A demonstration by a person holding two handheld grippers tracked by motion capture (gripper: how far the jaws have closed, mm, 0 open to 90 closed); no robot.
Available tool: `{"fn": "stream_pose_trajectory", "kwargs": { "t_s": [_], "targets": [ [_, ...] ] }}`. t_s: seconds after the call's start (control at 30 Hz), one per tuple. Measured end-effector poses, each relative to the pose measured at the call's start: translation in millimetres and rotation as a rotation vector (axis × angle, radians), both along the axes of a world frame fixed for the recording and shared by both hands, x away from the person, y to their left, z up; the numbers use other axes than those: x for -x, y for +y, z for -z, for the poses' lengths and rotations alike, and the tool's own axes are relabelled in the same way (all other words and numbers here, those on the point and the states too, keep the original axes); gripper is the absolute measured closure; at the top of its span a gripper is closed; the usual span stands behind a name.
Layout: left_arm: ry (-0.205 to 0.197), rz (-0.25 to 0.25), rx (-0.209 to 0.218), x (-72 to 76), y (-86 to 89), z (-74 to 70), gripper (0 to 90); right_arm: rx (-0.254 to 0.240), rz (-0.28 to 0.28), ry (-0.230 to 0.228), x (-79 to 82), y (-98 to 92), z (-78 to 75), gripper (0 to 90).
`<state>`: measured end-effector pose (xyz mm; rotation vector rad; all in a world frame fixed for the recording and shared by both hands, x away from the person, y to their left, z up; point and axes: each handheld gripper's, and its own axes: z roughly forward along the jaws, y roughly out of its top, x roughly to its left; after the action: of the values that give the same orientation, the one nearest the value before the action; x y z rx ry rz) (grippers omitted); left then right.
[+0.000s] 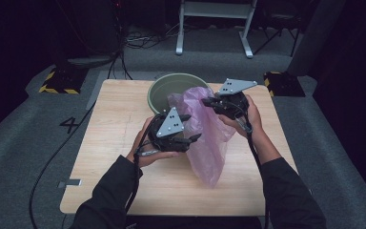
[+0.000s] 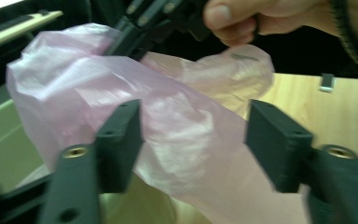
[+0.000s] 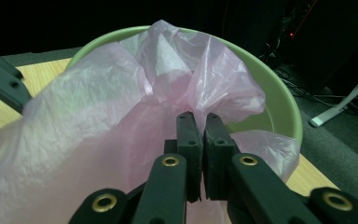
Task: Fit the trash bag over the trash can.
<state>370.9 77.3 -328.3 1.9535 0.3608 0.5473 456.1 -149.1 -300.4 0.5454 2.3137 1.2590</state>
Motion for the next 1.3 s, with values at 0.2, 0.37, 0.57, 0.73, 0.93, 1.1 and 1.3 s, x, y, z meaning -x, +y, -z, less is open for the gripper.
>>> {"fn": "stream_pose_trajectory", "kwargs": {
  "t_s": [0.2,0.37,0.57,0.73,0.93,1.1,1.3],
  "targets": [
    [-0.042,-0.045,-0.040,-7.2,-0.6,-0.1,72.5,0.002,0.004,-0.003,0.9,-4.1,0.1,81.9],
    [-0.048,-0.064,-0.058,-15.2,0.0,1.1,89.7,-0.005,0.003,0.002,0.7,-7.1,1.0,69.8],
    [-0.038,-0.119,-0.060,-25.5,6.1,0.8,89.9,-0.010,0.019,0.002,1.0,-13.9,0.2,49.9],
    [-0.024,-0.191,-0.072,-34.2,16.6,-1.9,90.0,-0.003,0.029,0.010,2.6,-24.7,-2.7,26.9],
    [0.011,-0.245,-0.076,-47.0,28.1,-0.3,90.0,-0.009,0.008,-0.022,7.9,-38.5,-8.6,23.8],
    [0.031,-0.280,-0.074,-55.4,38.0,0.5,90.0,-0.056,-0.024,-0.027,19.0,-52.9,-10.7,24.2],
    [0.063,-0.276,-0.066,-61.4,44.3,3.8,90.0,-0.086,-0.117,-0.014,35.5,-71.5,-1.2,23.7]
  ]
}}
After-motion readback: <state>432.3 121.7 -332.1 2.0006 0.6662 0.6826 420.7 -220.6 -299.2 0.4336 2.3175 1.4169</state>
